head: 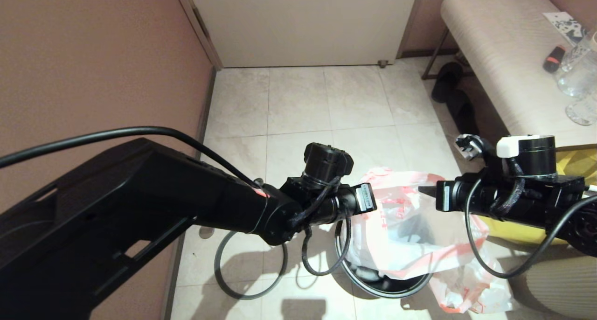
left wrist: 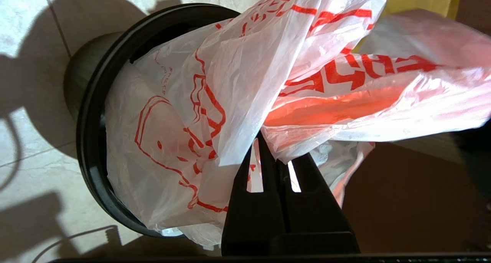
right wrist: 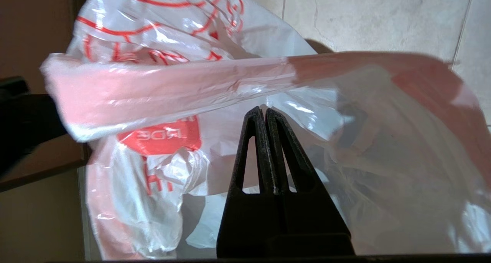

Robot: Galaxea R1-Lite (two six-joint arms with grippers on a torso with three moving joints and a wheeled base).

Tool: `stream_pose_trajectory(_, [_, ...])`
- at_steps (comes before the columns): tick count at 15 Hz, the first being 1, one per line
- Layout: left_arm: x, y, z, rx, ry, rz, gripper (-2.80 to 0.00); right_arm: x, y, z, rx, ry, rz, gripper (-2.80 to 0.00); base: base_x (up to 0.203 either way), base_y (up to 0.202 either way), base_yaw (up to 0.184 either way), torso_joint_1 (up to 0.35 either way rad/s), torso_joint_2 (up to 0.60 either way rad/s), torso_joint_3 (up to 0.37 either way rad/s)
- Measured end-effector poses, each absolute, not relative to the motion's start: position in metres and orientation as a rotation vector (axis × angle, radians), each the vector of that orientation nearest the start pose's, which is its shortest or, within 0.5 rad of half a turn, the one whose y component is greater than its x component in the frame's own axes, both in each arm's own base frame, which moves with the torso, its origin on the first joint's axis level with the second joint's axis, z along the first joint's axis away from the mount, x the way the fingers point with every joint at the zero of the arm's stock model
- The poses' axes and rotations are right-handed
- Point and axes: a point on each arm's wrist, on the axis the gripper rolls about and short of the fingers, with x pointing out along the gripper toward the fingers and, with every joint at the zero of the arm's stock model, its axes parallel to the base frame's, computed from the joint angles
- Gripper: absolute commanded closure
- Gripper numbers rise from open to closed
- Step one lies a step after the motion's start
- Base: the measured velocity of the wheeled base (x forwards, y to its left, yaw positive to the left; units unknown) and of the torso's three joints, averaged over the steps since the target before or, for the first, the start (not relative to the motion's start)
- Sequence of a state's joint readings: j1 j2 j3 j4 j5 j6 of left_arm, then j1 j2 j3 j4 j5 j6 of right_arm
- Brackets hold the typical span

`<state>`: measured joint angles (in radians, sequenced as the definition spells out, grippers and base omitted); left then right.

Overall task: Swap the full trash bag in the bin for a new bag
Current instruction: Put the new garbage bag on the trash can

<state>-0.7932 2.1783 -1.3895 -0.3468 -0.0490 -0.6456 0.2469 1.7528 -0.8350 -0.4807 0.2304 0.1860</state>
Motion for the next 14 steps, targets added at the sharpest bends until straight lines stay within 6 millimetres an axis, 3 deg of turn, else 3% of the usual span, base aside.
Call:
stream_pose_trajectory(6, [0.301, -0.312, 0.142, -0.493, 0.708, -0.716, 0.00, 0.301, 0.092, 0.139, 0.181, 0.625, 0.502, 0.00, 0.000, 0.000, 0.000, 0.000, 0.00, 0.000])
stream_pose_trajectory(14, [0.337, -0.311, 0.100, -0.471, 0.686, -0.655, 0.00, 0.295, 0.075, 0.150, 0.151, 0.648, 0.491, 0.00, 0.000, 0.000, 0.000, 0.000, 0.00, 0.000])
